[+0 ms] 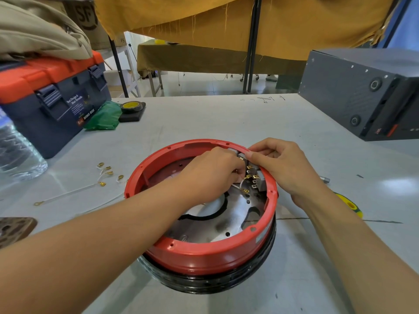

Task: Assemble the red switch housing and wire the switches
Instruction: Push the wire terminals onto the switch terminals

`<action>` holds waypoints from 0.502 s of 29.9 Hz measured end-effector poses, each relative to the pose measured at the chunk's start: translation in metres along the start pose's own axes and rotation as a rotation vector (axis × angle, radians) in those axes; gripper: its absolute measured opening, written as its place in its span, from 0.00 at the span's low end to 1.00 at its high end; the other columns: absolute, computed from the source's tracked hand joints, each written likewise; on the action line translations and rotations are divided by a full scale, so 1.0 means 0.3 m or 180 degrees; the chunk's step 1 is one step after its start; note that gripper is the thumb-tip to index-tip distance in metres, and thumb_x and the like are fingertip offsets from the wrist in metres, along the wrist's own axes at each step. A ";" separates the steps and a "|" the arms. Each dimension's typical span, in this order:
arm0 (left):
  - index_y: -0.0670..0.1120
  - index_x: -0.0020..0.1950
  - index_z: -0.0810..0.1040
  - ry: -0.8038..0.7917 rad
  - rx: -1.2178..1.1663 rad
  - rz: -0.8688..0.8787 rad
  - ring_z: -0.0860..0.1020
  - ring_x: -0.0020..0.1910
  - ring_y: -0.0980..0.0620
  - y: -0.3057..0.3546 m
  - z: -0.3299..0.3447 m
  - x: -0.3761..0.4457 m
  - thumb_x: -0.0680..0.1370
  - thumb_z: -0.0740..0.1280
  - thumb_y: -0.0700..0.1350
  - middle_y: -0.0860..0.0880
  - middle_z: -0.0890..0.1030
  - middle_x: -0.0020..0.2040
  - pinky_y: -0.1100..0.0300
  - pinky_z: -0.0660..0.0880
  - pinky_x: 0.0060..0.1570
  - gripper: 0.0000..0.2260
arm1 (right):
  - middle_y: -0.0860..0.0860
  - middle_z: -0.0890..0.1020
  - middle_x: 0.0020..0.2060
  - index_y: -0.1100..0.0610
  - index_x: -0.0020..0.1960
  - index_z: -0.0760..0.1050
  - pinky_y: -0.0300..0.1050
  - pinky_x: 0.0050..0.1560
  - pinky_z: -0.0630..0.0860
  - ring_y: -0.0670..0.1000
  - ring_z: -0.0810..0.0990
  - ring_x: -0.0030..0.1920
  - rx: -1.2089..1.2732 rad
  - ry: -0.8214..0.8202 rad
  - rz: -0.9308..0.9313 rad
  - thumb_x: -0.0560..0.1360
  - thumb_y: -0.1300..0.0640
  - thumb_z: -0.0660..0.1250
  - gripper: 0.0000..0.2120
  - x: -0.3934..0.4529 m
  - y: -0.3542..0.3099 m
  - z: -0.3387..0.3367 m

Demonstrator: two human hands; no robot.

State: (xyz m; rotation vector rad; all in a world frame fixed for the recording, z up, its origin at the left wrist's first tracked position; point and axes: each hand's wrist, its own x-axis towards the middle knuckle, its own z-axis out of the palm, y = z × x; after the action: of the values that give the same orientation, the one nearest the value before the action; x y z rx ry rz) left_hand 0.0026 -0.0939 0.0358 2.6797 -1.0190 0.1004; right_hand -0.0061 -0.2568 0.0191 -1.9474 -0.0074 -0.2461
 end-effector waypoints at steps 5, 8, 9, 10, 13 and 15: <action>0.47 0.46 0.80 0.0068 -0.0047 0.0021 0.75 0.46 0.49 -0.002 0.004 -0.001 0.77 0.65 0.41 0.55 0.72 0.41 0.48 0.73 0.48 0.05 | 0.51 0.83 0.37 0.53 0.43 0.82 0.40 0.42 0.78 0.46 0.82 0.38 -0.0007 -0.0001 -0.0017 0.71 0.55 0.72 0.02 -0.001 -0.002 0.002; 0.47 0.46 0.81 0.0116 -0.0125 0.0015 0.76 0.46 0.50 -0.004 0.003 -0.002 0.76 0.65 0.40 0.55 0.74 0.41 0.49 0.73 0.48 0.05 | 0.50 0.82 0.38 0.53 0.43 0.81 0.46 0.46 0.79 0.52 0.82 0.42 -0.0037 -0.0008 -0.0034 0.71 0.54 0.73 0.03 -0.005 -0.007 0.001; 0.47 0.46 0.81 0.0126 -0.0178 0.0011 0.76 0.46 0.50 -0.004 0.002 -0.001 0.76 0.66 0.40 0.54 0.76 0.41 0.49 0.73 0.48 0.05 | 0.50 0.82 0.39 0.52 0.43 0.81 0.47 0.45 0.79 0.53 0.81 0.41 -0.0067 -0.0030 -0.0048 0.71 0.54 0.73 0.03 -0.006 -0.010 -0.002; 0.47 0.46 0.81 0.0131 -0.0225 0.0013 0.77 0.46 0.51 -0.004 0.000 -0.002 0.76 0.66 0.39 0.52 0.79 0.43 0.50 0.73 0.48 0.05 | 0.50 0.82 0.40 0.52 0.43 0.81 0.46 0.44 0.78 0.53 0.80 0.39 -0.0115 -0.0063 -0.0074 0.71 0.53 0.73 0.03 -0.007 -0.011 -0.005; 0.46 0.47 0.82 0.0166 -0.0330 -0.0022 0.77 0.44 0.53 0.003 -0.010 -0.007 0.75 0.66 0.38 0.50 0.82 0.45 0.56 0.72 0.47 0.06 | 0.48 0.81 0.40 0.51 0.46 0.80 0.37 0.34 0.73 0.46 0.76 0.31 -0.0354 -0.0164 -0.0194 0.71 0.53 0.72 0.04 -0.008 -0.013 -0.012; 0.45 0.47 0.81 0.0203 -0.0449 -0.0070 0.76 0.41 0.54 0.006 -0.022 -0.014 0.74 0.66 0.36 0.49 0.82 0.43 0.62 0.71 0.43 0.07 | 0.48 0.81 0.40 0.52 0.46 0.80 0.32 0.30 0.72 0.44 0.76 0.28 -0.0337 -0.0179 -0.0195 0.72 0.54 0.71 0.04 -0.009 -0.013 -0.012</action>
State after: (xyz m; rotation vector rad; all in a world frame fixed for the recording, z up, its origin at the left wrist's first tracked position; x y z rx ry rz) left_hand -0.0016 -0.0907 0.0418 2.5431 -0.9407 0.1047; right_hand -0.0097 -0.2583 0.0235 -2.0611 -0.0927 -0.2363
